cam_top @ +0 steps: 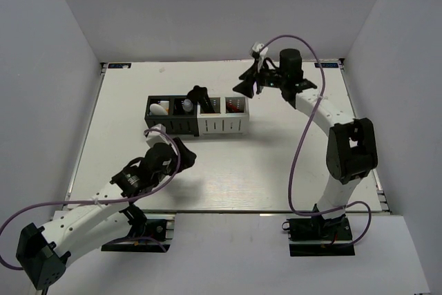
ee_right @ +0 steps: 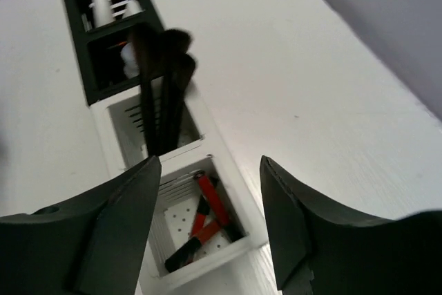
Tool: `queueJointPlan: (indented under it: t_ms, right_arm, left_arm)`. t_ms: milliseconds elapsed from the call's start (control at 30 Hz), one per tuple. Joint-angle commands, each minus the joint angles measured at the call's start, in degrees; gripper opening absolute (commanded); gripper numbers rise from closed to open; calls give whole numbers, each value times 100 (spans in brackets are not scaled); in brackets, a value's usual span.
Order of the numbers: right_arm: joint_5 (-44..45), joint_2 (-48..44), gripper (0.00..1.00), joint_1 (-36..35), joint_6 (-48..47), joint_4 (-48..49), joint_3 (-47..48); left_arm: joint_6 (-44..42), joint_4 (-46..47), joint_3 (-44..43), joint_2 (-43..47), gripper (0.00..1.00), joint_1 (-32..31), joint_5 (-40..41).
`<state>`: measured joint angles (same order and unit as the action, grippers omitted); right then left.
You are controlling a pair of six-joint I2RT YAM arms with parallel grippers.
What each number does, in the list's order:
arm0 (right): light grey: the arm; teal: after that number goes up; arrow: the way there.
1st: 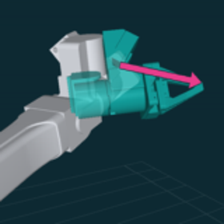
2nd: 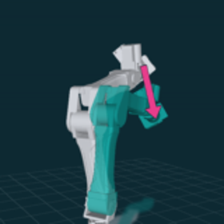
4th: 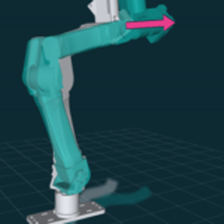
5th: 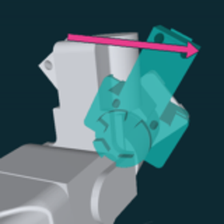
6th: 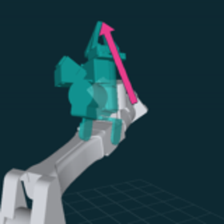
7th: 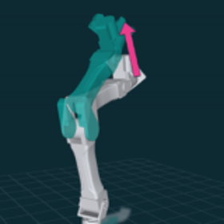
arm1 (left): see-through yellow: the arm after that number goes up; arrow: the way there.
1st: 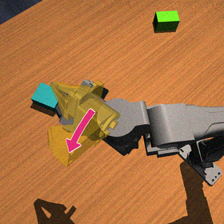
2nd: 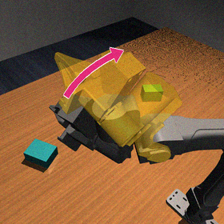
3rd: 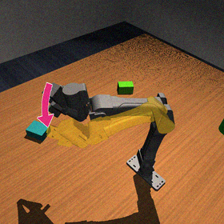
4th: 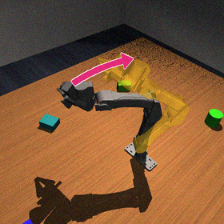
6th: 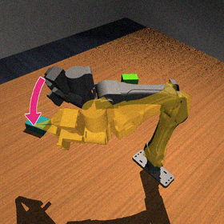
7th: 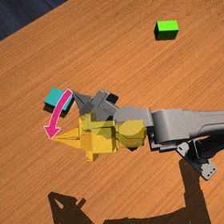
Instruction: Organize the makeup
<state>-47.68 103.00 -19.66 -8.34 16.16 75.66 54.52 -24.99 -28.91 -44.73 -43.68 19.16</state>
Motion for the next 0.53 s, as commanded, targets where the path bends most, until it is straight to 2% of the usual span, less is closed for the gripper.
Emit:
queueJointPlan:
  t_ms: [0, 67, 167, 200, 400, 500]
  right_arm:
    - [960, -430, 68, 128, -888, -2865, 1047]
    - [1329, -744, 72, 199, -906, -3302, 760]
    - [1507, -1524, 80, 279, -924, -3444, 101]
    - [1568, -1729, 89, 313, -724, -3436, -293]
    - [2315, -2363, 89, 322, 200, -3726, -823]
    - [2509, -2609, 89, 375, 166, -3463, -1279]
  left_arm:
    - [-406, 441, -203, 298, 82, -26, 141]
    - [-749, 792, -177, 325, 85, -26, 53]
    - [-1215, 1162, -238, 202, 89, -26, -96]
    - [-1312, 1233, -282, 62, 90, -26, -131]
    - [-1813, 1734, -476, -404, 96, -26, -342]
    - [-1989, 2015, -414, -431, 98, -26, -378]
